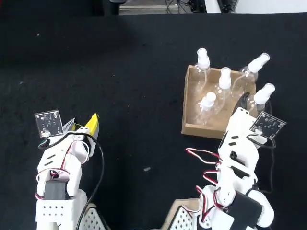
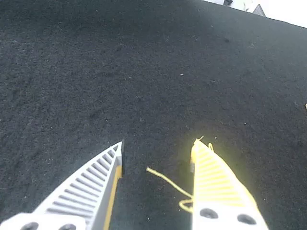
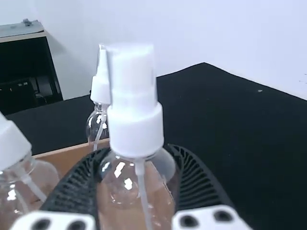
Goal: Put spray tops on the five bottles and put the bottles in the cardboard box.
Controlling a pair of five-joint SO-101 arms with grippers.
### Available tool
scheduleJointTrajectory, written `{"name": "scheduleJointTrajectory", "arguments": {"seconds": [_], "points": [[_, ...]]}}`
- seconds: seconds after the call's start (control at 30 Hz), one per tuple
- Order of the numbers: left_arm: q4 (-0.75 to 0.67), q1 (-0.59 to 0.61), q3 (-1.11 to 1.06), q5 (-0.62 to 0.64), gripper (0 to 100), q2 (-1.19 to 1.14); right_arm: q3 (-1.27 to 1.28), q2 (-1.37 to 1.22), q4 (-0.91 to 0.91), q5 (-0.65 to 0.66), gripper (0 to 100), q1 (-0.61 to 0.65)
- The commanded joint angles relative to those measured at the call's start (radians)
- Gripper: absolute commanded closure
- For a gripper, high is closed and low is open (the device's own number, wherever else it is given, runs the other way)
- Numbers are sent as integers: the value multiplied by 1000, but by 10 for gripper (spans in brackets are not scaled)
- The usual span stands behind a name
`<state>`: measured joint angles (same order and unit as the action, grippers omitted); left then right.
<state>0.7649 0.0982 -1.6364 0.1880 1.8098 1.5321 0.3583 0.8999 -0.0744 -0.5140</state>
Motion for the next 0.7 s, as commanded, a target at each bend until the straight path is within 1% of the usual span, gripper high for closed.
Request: {"name": "scheduleJointTrajectory", "arguments": {"seconds": [0.0,0.67], "points": [[-14,-2,18,2,787,12,-4,-4,-3,2,987,3],[-14,-2,18,2,787,12,-33,-5,-6,3,986,9]]}}
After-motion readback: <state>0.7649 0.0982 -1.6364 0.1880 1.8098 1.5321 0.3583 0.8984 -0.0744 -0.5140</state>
